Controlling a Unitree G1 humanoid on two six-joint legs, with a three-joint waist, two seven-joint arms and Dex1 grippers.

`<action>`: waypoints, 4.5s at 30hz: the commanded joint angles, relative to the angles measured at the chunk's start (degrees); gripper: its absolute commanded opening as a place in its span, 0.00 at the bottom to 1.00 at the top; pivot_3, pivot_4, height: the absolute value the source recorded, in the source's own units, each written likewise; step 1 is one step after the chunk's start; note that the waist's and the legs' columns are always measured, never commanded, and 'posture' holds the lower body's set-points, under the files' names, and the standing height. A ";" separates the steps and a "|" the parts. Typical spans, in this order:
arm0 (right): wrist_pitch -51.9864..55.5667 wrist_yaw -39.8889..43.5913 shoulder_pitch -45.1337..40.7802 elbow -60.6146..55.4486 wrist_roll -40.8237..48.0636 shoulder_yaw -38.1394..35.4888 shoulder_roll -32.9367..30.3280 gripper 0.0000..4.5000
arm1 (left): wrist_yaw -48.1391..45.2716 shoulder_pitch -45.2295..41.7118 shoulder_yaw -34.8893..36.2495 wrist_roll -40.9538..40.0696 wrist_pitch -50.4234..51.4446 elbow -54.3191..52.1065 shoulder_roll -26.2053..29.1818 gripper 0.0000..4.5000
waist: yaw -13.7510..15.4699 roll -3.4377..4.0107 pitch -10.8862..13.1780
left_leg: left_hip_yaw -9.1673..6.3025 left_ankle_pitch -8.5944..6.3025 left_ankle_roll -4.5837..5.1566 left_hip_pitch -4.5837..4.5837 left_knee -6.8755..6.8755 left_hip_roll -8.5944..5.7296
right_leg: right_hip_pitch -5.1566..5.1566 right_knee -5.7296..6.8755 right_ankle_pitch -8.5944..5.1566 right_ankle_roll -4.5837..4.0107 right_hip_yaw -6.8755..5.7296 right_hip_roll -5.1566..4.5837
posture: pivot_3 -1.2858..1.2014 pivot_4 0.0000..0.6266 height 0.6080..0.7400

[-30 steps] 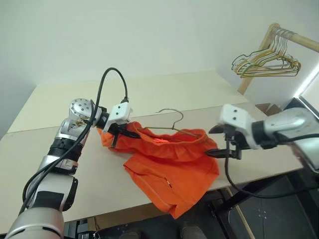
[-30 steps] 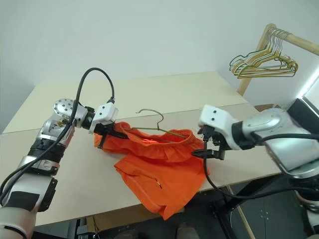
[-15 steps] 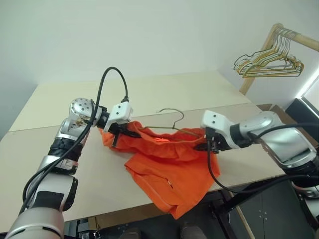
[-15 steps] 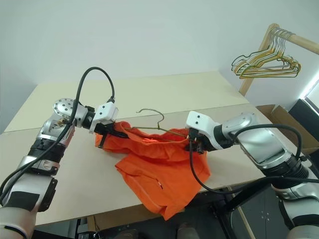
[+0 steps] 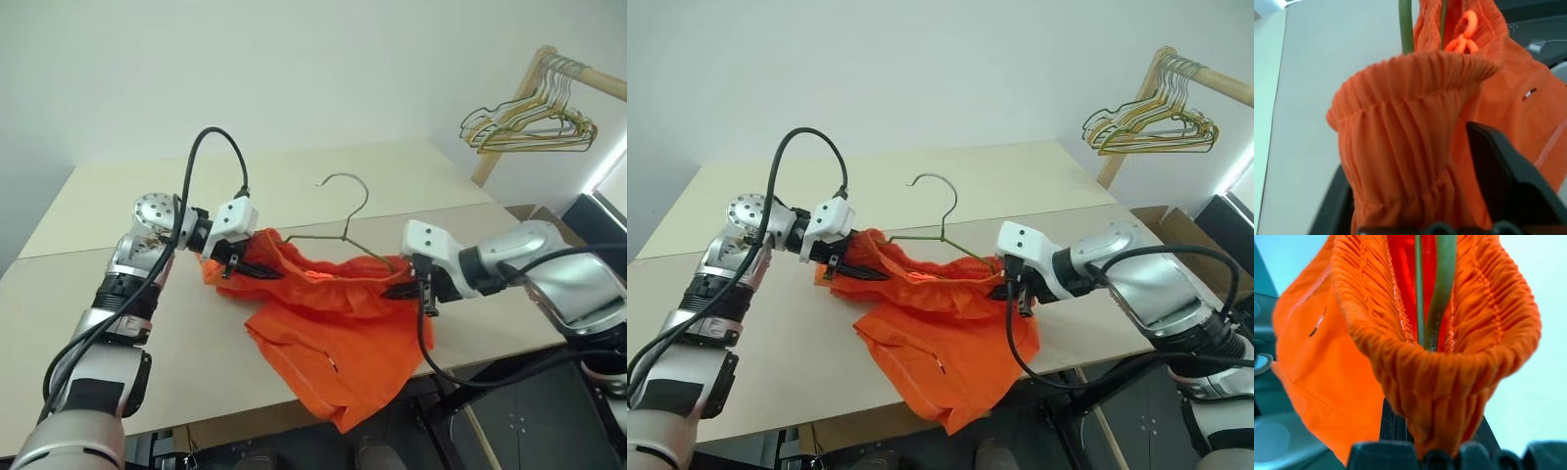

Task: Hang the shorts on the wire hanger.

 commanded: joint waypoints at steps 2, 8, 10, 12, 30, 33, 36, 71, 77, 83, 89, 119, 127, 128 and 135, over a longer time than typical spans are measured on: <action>3.70 -1.71 4.79 -5.46 4.47 -7.46 -1.89 0.00 | 2.33 -1.80 2.97 -1.38 -0.14 -0.70 0.43 0.95 | 0.04 0.00 0.00 | -0.01 0.00 0.00 0.00 0.00 0.00 | 0.01 -0.01 0.00 0.00 -0.01 0.00 | 0.48 0.00 1.00; 11.77 -7.58 14.63 -12.05 11.07 -18.48 -1.00 0.00 | 12.14 1.29 7.53 -2.86 1.55 -4.89 -1.18 0.99 | 0.43 -0.01 0.00 | -0.05 -0.01 0.02 0.05 -0.01 0.01 | 0.08 -0.01 0.00 0.00 0.01 -0.01 | 0.49 0.00 1.00; 14.13 -9.91 17.93 -14.06 12.68 -21.95 -0.55 0.00 | 17.13 2.74 10.15 -4.24 2.67 -7.89 -2.79 0.99 | 0.65 -0.01 -0.01 | -0.07 -0.01 0.02 0.07 -0.01 0.01 | 0.10 -0.02 0.00 0.00 0.01 -0.02 | 0.48 0.00 1.00; 16.79 -12.61 21.21 -15.69 13.97 -25.63 0.33 0.00 | 21.85 3.31 13.12 -7.18 6.23 -11.44 -4.55 0.99 | 1.07 -0.02 -0.01 | -0.09 -0.01 0.01 0.06 0.00 0.01 | 0.10 -0.01 0.01 0.01 0.00 -0.02 | 0.48 0.00 1.00; 37.65 -40.72 35.48 -20.63 19.49 -60.31 11.96 0.00 | 52.84 9.61 17.34 -36.77 44.03 -49.40 -16.47 0.99 | -0.86 0.27 -0.37 | -0.12 0.00 -0.02 0.31 -0.15 -0.08 | 0.33 -0.07 0.05 0.04 0.16 0.05 | 0.42 0.00 1.00; 37.65 -48.06 33.66 -18.98 21.05 -65.22 13.64 0.00 | 55.94 10.17 17.69 -38.91 45.71 -50.77 -16.81 0.99 | -2.33 0.32 -0.41 | -0.12 0.00 -0.03 0.35 -0.16 -0.08 | 0.36 -0.08 0.04 0.04 0.21 0.08 | 0.41 0.00 1.00; 37.65 -56.75 29.08 -14.56 22.41 -69.17 15.13 0.00 | 57.32 10.65 17.62 -39.51 45.54 -51.46 -16.52 0.99 | -3.90 0.44 -0.48 | -0.13 0.00 -0.03 0.45 -0.17 -0.08 | 0.51 -0.10 0.04 0.03 0.23 0.10 | 0.41 0.00 1.00; 31.02 -92.10 -8.14 43.41 12.86 -83.32 0.14 0.00 | 61.79 13.05 17.43 -41.01 44.12 -54.47 -13.06 0.99 | -5.62 0.94 -0.68 | -0.12 -0.09 0.10 1.29 -0.76 -0.09 | 1.62 -1.10 0.07 0.08 0.29 0.11 | 0.44 0.00 1.00; 26.24 -92.42 -10.10 48.88 6.50 -83.90 -0.70 0.00 | 62.56 13.63 17.12 -41.47 44.23 -55.32 -13.13 0.99 | -5.72 0.93 -0.66 | -0.07 -0.09 0.10 1.29 -0.80 -0.09 | 1.63 -1.14 0.05 0.05 0.37 0.10 | 0.44 0.00 1.00; 23.89 -91.15 -7.02 46.00 1.78 -80.57 1.46 0.19 | 63.21 13.66 17.37 -42.11 44.35 -55.67 -12.77 1.00 | -5.23 0.92 -0.66 | -0.07 -0.10 0.10 1.30 -0.82 -0.09 | 1.66 -1.20 -0.01 -0.05 0.36 0.09 | 0.45 0.00 1.00; 20.47 -89.33 -4.06 37.37 -2.08 -74.85 3.04 0.66 | 63.88 14.08 17.50 -42.77 44.72 -56.37 -12.24 1.00 | -5.03 1.14 -0.61 | 0.03 -0.10 0.10 1.31 -0.87 -0.10 | 1.69 -1.18 0.06 0.11 0.48 0.09 | 0.45 0.00 1.00; -19.77 -43.94 8.19 -6.92 -0.83 -20.24 18.17 0.99 | 58.91 27.88 20.63 -31.04 36.07 -58.53 0.27 1.00 | 0.00 0.18 0.00 | 0.52 -0.04 -0.08 1.80 -1.35 -0.02 | 1.35 -0.97 0.09 0.18 0.97 0.08 | 0.56 0.00 1.00; -25.43 -24.06 11.20 -0.95 0.90 -15.97 12.73 0.99 | 53.90 39.77 26.90 -29.15 34.80 -62.11 10.25 1.00 | 6.48 0.18 0.00 | 0.46 0.17 -0.60 0.50 -1.27 -0.02 | 0.14 -1.03 0.03 0.05 0.47 0.07 | 0.59 0.00 1.00; -25.66 -23.46 10.98 -0.29 0.66 -15.80 12.84 0.99 | 53.48 40.30 27.32 -28.55 34.39 -61.83 11.04 1.00 | 6.93 0.17 0.01 | 0.44 0.18 -0.63 0.48 -1.27 -0.01 | 0.15 -1.04 0.01 0.01 0.38 0.08 | 0.60 0.00 1.00; -26.92 -21.98 10.50 1.74 -1.05 -15.28 14.00 0.99 | 54.13 41.71 28.04 -29.56 35.31 -63.77 10.60 1.00 | 9.41 0.16 0.00 | 0.30 0.23 -0.73 0.42 -1.27 -0.01 | 0.15 -0.98 0.00 -0.12 0.15 0.09 | 0.60 0.00 1.00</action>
